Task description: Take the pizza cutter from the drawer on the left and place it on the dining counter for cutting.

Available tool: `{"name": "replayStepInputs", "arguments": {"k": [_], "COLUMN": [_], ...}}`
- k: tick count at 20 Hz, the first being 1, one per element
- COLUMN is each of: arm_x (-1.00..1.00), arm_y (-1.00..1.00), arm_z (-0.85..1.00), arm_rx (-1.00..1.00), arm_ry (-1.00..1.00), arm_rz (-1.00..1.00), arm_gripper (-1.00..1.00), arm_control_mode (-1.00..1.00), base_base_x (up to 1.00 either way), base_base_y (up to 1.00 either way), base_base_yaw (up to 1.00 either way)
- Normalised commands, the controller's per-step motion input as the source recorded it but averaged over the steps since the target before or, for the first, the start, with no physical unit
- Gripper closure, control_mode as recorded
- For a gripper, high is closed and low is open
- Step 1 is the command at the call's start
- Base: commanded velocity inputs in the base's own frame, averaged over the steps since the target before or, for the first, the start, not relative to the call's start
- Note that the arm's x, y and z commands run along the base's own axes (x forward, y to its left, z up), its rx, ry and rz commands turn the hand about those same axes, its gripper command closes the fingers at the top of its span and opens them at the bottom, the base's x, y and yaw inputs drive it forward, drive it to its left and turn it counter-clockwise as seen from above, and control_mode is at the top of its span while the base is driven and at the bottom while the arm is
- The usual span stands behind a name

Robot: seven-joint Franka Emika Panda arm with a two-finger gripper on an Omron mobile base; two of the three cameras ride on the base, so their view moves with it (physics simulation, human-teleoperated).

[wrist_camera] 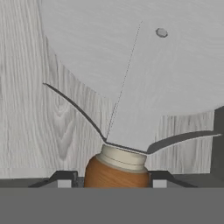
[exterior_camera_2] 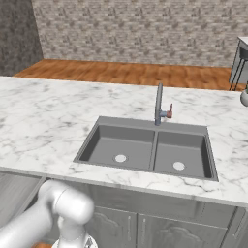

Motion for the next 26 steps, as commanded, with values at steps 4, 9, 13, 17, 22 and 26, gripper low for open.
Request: {"name": "replayStepInputs", "arguments": {"k": [4,9,13,17,22,26], "arm_x": [-0.11,-0.07,-0.01,0.00,0.00,0.00], "arm_y": [-0.35,-0.51,-0.52,-0.59,-0.69,-0.76], "arm_z": [0.53,0.66,0.67,0.74,0.65,0.54], "arm_rx": [0.00,0.00,0.00,0.00,0.00,0.00], "arm_ry": [0.00,-0.02,-0.01,0.00,0.00,0.00], "arm_rz": [0.06,0.04,0.03,0.00,0.00,0.00], "arm_gripper": [1.00,1.00,1.00,1.00,1.00,1.00], "arm_control_mode": [-1.00,-1.00,-1.00,-1.00,-1.00,-1.00], "base_base_x": [0.00,0.00,0.00,0.00,0.00,0.00], "base_base_y": [0.00,0.00,0.00,0.00,0.00,0.00], "base_base_yaw": [0.00,0.00,0.00,0.00,0.00,0.00]}}
